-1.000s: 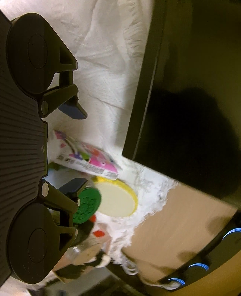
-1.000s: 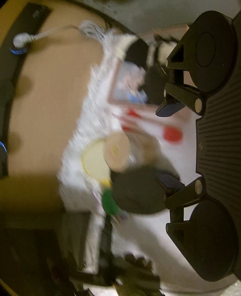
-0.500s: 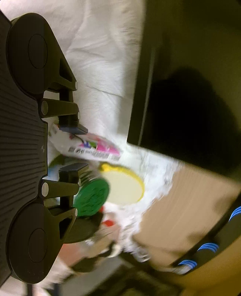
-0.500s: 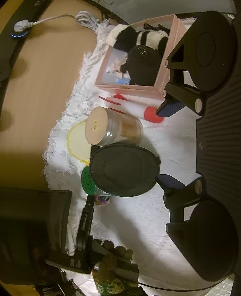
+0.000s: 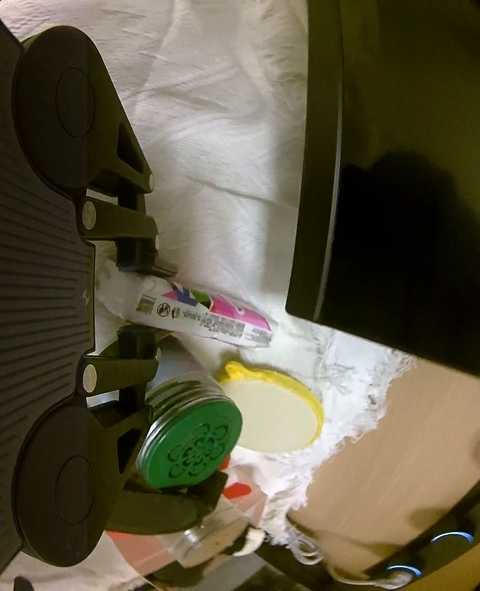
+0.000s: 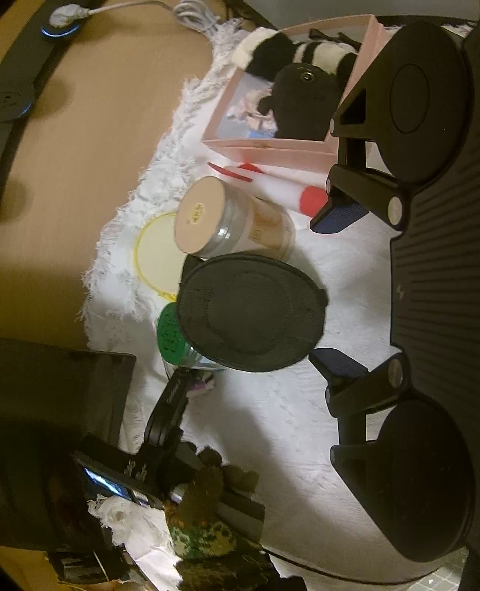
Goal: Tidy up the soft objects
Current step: 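Grasp the pink wet-wipes pack upright with the left gripper, then grasp the black oval mesh pad with the right gripper while the left gripper holds the pack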
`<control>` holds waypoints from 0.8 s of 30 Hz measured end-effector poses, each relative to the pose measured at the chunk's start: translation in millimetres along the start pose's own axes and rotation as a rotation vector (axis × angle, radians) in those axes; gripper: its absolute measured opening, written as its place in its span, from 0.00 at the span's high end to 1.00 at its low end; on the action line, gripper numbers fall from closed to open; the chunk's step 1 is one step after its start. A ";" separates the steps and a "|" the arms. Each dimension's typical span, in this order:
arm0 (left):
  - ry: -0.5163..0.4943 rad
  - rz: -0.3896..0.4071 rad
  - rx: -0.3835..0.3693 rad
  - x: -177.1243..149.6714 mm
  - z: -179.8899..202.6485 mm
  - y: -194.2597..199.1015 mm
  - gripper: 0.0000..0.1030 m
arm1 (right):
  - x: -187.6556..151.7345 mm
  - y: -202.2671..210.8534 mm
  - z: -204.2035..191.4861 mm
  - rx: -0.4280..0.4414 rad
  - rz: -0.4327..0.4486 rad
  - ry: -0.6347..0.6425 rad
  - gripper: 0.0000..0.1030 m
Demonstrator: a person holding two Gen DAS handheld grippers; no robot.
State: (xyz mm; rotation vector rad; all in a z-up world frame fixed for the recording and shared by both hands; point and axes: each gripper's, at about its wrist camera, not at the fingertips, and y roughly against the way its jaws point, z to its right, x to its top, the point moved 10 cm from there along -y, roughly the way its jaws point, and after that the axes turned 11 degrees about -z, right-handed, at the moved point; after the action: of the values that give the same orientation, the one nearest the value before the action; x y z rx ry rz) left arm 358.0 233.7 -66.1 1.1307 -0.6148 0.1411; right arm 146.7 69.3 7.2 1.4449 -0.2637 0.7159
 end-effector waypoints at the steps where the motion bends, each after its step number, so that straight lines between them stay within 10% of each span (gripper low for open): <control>1: 0.013 0.005 -0.003 -1.6 -1.3 4.0 0.77 | 1.3 -1.9 1.3 -0.001 0.001 -0.001 0.33; 24: 0.113 0.004 0.004 -73.7 23.8 48.1 0.76 | 28.3 -87.3 16.4 0.110 -0.031 -0.068 0.33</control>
State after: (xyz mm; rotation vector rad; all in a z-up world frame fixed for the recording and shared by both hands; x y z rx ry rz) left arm 268.2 248.3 -59.5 1.1171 -0.5164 0.2082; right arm 223.9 64.7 -44.7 1.5772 -0.2573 0.6651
